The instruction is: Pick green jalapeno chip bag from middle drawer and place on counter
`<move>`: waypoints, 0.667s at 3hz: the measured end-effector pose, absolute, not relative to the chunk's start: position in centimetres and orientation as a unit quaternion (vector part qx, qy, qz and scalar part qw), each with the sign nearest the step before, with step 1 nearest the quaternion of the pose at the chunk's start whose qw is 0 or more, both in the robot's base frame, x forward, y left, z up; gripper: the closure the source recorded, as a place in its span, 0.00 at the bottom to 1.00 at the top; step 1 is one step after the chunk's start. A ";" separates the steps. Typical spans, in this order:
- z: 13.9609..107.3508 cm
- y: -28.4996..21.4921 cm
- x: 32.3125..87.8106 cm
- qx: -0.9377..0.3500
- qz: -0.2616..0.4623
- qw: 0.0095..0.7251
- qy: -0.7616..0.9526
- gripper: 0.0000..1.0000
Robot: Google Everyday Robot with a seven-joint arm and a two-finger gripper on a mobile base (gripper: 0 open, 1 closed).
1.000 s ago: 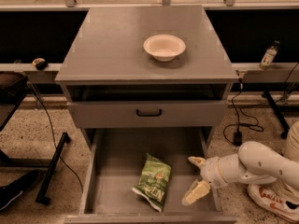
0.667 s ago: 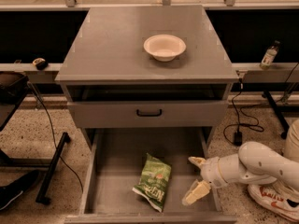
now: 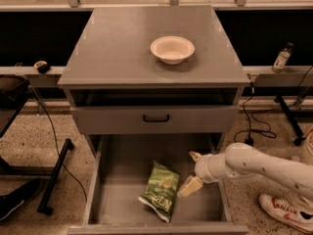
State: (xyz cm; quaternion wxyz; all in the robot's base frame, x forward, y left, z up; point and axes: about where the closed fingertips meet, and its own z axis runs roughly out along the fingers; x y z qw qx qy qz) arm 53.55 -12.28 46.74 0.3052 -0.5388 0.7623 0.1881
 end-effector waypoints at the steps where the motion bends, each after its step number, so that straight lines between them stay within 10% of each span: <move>1: 44.1 -9.6 56.4 -0.554 0.190 0.312 0.748 0.00; 2: 41.3 -6.9 56.3 -0.553 0.225 0.276 0.753 0.26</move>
Offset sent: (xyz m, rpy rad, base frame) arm 0.0276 0.0770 -0.0754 0.0380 0.1437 0.1014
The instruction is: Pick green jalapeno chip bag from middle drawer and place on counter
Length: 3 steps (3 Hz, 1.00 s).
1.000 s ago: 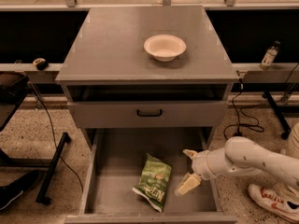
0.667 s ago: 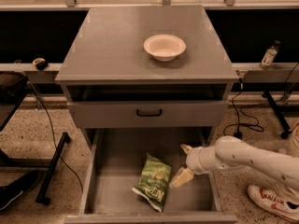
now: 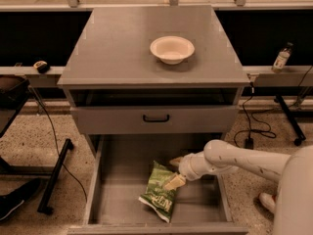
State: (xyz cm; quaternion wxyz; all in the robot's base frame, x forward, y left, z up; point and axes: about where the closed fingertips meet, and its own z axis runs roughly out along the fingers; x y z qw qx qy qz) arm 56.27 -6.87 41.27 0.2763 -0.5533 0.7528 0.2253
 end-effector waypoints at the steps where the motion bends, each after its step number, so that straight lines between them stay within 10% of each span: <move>1: 39.7 -6.9 55.1 -0.519 0.240 0.242 0.784 0.50; 3: 45.0 -5.8 52.6 -0.507 0.298 0.305 0.749 1.00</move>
Offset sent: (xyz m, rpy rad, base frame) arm -0.0362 0.0111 0.0090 0.1189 0.1593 -0.0640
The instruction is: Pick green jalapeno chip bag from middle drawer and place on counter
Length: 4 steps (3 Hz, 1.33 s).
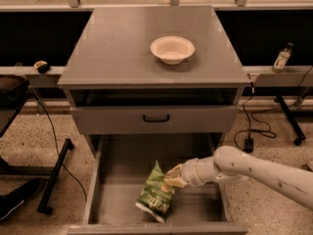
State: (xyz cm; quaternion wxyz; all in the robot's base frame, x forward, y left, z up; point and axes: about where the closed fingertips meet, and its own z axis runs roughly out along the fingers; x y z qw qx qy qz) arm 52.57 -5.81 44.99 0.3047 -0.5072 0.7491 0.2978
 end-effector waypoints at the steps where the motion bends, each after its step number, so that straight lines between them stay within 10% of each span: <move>1: 52.2 -5.7 50.0 -0.540 0.282 0.384 0.693 1.00; 4: 79.4 -7.5 49.0 -0.655 0.075 0.431 0.616 1.00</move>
Offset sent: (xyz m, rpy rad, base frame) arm -0.1033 -0.0230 0.2914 0.0026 -0.6541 0.1222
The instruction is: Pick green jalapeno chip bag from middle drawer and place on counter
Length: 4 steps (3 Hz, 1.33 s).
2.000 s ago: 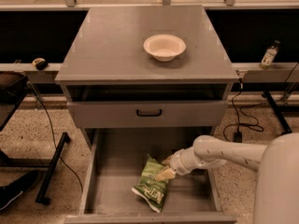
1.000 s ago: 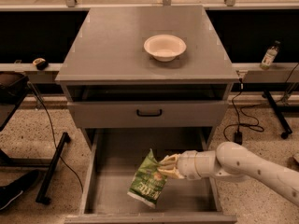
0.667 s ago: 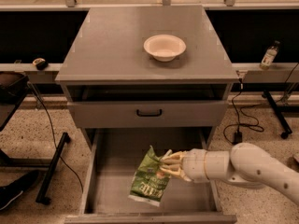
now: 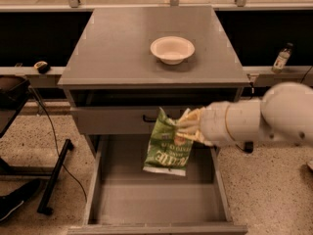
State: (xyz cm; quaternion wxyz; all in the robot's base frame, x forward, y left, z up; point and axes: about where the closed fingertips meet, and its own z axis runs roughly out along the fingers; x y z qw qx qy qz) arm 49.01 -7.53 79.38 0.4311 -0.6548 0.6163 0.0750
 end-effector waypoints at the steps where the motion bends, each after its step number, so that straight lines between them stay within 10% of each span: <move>1: 83.1 -10.5 53.2 -0.659 0.051 0.384 0.645 1.00; 4: 92.4 -11.1 62.0 -0.606 0.111 0.386 0.686 1.00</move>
Offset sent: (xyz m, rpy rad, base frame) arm 0.1818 -0.0178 0.1988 0.0121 0.2958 -0.0853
